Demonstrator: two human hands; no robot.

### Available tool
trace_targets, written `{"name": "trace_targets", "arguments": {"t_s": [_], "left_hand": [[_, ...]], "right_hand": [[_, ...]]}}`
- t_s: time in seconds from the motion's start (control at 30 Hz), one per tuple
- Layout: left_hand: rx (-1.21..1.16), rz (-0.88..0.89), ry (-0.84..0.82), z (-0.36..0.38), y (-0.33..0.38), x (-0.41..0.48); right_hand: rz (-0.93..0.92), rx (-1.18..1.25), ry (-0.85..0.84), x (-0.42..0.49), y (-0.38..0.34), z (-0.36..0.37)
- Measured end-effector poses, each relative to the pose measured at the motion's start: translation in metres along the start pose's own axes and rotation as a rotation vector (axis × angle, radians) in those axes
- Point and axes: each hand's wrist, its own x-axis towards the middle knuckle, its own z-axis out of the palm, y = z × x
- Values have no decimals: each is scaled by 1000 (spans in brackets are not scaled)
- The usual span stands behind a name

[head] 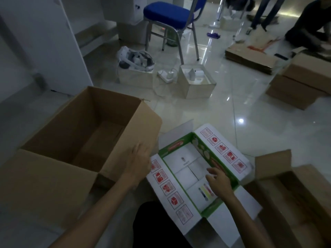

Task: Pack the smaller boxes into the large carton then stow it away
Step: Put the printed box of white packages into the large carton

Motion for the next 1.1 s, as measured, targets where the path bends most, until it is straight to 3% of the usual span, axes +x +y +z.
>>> {"name": "trace_targets", "arguments": {"t_s": [0.17,0.23,0.4,0.6,0.83,1.1], "left_hand": [[-159,15,-77,28,25,48],[-104,-18,-146,36,29,70],[-49,-83,-307,48,27,120],[-189,-197,-370,62,26,138],[-322,-136,-406,78,36,126],[-369,-13,-352,83,49,145]], "right_hand": [[524,-213,202,-18,70,0],[704,-116,182,-25,94,3],[926,248,116,-32,136,5],[801,330,283,-27,137,-7],[497,304,373,-20,110,-31],[543,634,323,-14,73,-10]]}}
